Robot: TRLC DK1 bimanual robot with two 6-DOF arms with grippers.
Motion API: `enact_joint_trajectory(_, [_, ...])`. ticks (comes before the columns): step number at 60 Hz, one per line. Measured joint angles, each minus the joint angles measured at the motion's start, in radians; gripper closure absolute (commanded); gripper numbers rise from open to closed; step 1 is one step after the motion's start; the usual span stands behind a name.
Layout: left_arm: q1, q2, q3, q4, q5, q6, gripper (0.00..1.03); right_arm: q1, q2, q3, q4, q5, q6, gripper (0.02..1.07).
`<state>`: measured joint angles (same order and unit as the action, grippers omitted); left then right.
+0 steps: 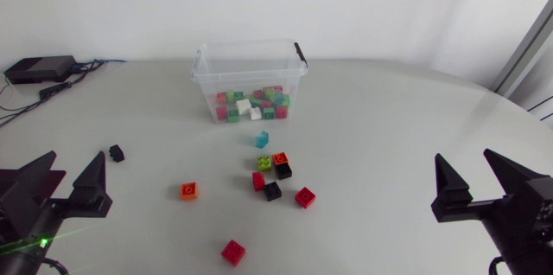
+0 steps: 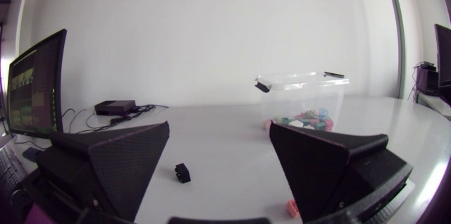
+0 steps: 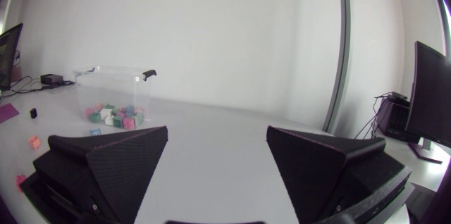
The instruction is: Place the duplo bricks in the container
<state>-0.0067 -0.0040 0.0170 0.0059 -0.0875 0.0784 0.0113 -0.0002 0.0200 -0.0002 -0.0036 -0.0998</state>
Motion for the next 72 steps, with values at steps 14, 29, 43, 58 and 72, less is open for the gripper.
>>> enact_joint_trajectory(14, [0.0, 0.0, 0.0, 0.0, 0.0, 0.0, 0.04, 0.0, 0.0, 0.0, 0.0, 0.0, 0.003, 0.06])
enact_joint_trajectory(29, [0.0, 0.0, 0.009, -0.018, 0.0, 0.0, 0.05, 0.0, 0.0, 0.0, -0.001, 0.0, 0.003, 0.06])
enact_joint_trajectory(43, [0.004, 0.03, 0.129, -0.104, 0.0, -0.005, 0.05, 0.0, 0.058, 0.067, -0.028, 0.001, 0.003, 0.07])
enact_joint_trajectory(58, [0.005, 0.318, 0.385, -0.243, -0.001, -0.066, 0.06, 0.007, 0.21, 0.233, -0.056, 0.007, 0.029, 0.07])
enact_joint_trajectory(72, [0.011, 0.668, 0.622, -0.455, 0.0, -0.113, 0.07, 0.046, 0.306, 0.33, -0.109, 0.013, 0.052, 0.07])
